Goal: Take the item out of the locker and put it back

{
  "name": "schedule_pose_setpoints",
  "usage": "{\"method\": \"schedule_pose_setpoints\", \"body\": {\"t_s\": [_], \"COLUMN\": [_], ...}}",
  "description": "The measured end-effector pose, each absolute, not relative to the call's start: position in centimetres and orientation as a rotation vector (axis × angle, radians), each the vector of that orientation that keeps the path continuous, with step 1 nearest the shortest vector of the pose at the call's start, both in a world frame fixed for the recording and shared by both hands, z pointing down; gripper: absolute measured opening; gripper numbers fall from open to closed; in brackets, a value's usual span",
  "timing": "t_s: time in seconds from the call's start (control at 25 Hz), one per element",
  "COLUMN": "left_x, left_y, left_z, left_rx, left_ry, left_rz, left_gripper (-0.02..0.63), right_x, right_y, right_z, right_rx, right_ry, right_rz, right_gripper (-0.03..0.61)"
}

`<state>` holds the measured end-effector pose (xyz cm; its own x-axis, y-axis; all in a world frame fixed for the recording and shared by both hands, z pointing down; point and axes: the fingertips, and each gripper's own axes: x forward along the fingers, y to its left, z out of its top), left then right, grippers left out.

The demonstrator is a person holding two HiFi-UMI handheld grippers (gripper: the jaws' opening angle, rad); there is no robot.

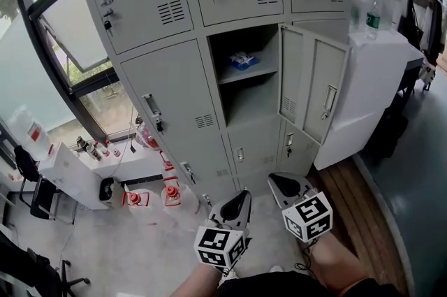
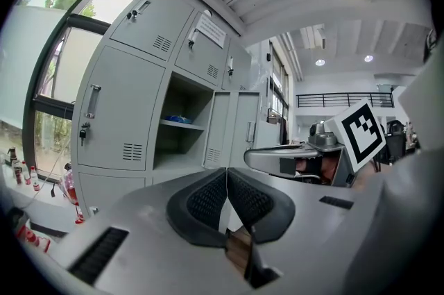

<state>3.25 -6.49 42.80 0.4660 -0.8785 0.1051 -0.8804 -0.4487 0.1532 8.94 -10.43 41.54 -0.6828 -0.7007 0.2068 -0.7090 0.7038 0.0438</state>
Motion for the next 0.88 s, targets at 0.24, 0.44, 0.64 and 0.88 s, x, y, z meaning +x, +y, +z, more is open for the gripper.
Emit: {"method": "schedule_pose_setpoints", "body": {"t_s": [0.24, 0.44, 0.64, 0.88], "left_x": [3.80, 3.63, 3.50, 3.89], "left_y": [-6.22, -6.06, -5.64, -5.49], "left_z": [43.13, 42.86, 43.03, 43.16], "left_rx": [2.527, 2.517, 2.520, 2.513], "left_ry": [-1.549, -1.567, -1.569, -1.561], "left_rz": [0.058, 0.061, 0.074, 0.065], "left_gripper": [0.018, 0.018, 0.018, 0.018], "right_x": [9.12, 9.06, 8.97, 8.94], "right_y": [-10.19, -10.00, -9.66, -9.40], "right_z": [42.06, 42.01, 42.01, 42.36], "right_rx": [1.103, 1.092, 1.090, 1.084], "right_ry": [-2.728, -2.743, -2.745, -2.743], "right_rz": [0.081, 0.086, 0.089, 0.101], "right_gripper": [0.052, 0.052, 0.052, 0.052]}}
